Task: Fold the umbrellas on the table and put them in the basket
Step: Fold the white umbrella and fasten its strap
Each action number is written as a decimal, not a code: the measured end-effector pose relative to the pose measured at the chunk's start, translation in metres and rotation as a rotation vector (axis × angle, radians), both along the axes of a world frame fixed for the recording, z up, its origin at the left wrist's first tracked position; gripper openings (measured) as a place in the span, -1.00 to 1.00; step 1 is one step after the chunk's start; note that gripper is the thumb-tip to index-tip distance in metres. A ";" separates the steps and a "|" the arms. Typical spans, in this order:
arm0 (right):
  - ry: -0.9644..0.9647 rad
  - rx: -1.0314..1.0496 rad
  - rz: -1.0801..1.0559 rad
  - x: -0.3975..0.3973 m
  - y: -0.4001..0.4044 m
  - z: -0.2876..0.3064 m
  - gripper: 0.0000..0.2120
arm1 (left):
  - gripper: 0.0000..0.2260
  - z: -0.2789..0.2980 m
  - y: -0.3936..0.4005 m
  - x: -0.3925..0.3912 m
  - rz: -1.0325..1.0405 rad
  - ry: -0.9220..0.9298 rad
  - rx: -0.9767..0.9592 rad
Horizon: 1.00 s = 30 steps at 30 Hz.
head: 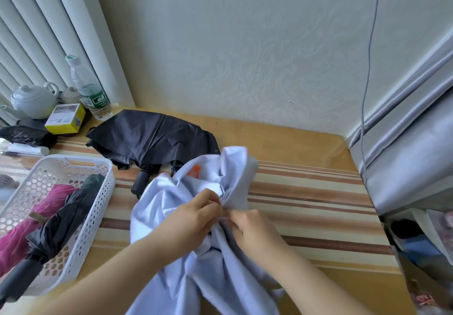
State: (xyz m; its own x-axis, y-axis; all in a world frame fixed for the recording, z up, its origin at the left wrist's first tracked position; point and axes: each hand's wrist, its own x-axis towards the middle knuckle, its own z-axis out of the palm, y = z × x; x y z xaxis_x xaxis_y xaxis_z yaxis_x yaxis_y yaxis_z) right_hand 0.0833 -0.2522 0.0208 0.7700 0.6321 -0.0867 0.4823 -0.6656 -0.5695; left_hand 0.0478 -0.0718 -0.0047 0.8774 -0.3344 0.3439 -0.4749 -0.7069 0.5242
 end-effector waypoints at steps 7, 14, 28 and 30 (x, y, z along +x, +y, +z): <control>0.077 0.052 -0.050 -0.022 -0.003 -0.010 -0.72 | -0.73 -0.003 -0.003 -0.006 0.026 0.013 0.145; 0.088 0.105 -0.111 -0.024 0.001 -0.015 -0.71 | -0.51 -0.009 -0.026 -0.020 0.469 0.088 0.091; -0.110 0.167 -0.126 -0.001 -0.017 0.004 -0.65 | -0.75 -0.007 -0.004 -0.023 0.195 0.065 0.046; -0.176 0.090 -0.147 0.013 -0.016 0.007 -0.74 | -0.76 -0.011 -0.004 -0.026 0.172 0.061 0.051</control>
